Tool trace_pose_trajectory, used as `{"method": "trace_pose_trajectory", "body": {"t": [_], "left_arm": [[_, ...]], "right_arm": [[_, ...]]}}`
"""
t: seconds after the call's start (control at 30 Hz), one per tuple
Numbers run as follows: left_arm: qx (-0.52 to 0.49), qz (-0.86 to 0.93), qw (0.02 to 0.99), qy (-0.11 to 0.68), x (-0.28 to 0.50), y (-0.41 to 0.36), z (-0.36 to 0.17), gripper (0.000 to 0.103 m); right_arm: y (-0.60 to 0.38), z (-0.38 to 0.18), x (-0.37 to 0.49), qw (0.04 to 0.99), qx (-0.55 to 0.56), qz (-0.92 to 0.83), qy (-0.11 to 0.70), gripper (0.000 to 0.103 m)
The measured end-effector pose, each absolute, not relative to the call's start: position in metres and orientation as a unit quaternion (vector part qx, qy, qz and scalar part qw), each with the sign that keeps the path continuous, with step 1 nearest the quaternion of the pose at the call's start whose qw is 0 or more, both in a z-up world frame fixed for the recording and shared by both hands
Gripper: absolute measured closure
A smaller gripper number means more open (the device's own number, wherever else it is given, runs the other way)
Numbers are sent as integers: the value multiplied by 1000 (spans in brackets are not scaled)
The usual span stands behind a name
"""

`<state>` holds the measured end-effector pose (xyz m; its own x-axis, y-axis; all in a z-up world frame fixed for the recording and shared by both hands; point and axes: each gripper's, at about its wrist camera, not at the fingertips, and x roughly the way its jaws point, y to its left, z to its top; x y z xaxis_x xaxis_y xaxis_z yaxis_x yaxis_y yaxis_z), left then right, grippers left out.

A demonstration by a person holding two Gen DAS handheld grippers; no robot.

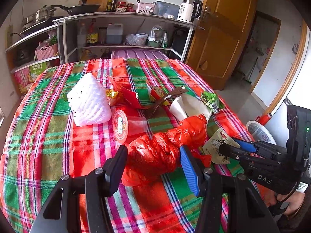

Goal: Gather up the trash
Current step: 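Grasp the beige snack pouch with the right tool while the left tool grasps the red bag, then carry the beige pouch and red bag over the trash bin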

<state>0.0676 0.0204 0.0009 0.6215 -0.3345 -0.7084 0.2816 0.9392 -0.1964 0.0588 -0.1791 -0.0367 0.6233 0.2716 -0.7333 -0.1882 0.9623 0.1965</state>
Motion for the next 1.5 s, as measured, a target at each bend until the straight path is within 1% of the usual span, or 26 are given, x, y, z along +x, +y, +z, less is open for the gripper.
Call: {"method": "trace_pose_trajectory", "body": {"t": [0.2,0.57,1.03,1.37,1.5], "left_arm": [[-19,-179,902,392,61,8,8,48],[-27,-209,903,374,54,-11,28,48],[-7,-288,889,357,57,-94,49,48],[-2,-343,868,358,61,-156,54,48],[-2,-366,853,371,62,-184,49,48]], "right_arm": [[-191,-27,50,906,61,117,401,69],[-231,1,31,924,88,90,362,69],[-297,27,-3,940,106,17,325,69],[-362,31,-32,940,123,-51,315,69],[-384,27,-42,937,131,-74,316,69]]}}
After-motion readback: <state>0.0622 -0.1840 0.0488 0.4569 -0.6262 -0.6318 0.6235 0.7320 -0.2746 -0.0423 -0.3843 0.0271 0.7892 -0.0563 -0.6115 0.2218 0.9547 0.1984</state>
